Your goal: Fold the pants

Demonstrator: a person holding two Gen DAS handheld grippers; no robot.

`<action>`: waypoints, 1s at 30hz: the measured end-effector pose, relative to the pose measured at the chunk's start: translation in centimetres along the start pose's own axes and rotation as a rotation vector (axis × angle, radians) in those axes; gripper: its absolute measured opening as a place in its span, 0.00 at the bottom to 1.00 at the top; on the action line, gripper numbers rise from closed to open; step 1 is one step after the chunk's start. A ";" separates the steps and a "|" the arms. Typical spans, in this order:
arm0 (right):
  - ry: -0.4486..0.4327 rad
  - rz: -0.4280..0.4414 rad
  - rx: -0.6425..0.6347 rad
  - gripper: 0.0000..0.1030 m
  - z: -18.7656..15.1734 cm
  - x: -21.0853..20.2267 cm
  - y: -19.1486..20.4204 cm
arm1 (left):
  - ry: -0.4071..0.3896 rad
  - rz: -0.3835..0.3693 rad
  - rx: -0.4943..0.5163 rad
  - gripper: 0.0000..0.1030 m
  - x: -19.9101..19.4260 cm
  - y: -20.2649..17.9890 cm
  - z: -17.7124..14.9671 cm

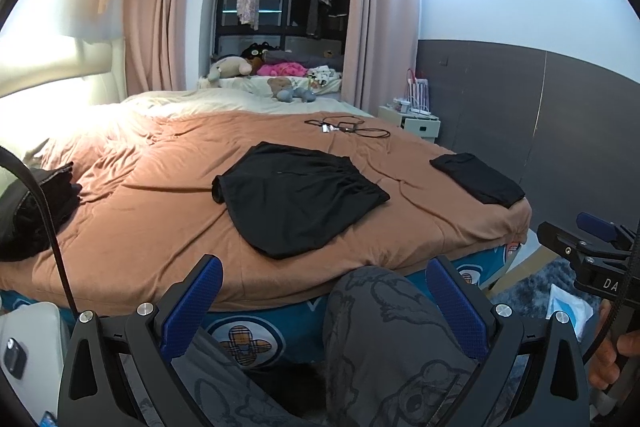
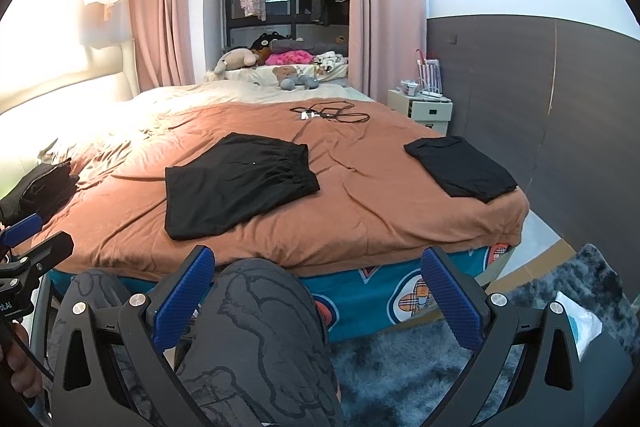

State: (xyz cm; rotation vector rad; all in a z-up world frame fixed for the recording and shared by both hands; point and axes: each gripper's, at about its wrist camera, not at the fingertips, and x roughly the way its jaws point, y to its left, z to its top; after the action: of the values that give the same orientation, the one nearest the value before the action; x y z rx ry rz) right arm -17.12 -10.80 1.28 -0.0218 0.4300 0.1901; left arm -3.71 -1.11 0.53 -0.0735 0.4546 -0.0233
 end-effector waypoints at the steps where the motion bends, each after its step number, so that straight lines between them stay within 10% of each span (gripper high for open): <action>1: 0.000 0.003 0.000 1.00 0.0 0.0 0.0 | 0.000 0.001 -0.001 1.00 0.0 0.0 0.0; 30: -0.017 0.002 0.007 1.00 -0.5 -0.4 0.0 | -0.005 -0.023 -0.008 1.00 -0.2 0.3 -0.2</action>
State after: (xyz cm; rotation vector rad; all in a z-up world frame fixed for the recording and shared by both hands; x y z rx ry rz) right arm -17.67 -10.93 1.00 -0.0123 0.4141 0.1907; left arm -3.94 -0.82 0.42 -0.0869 0.4488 -0.0442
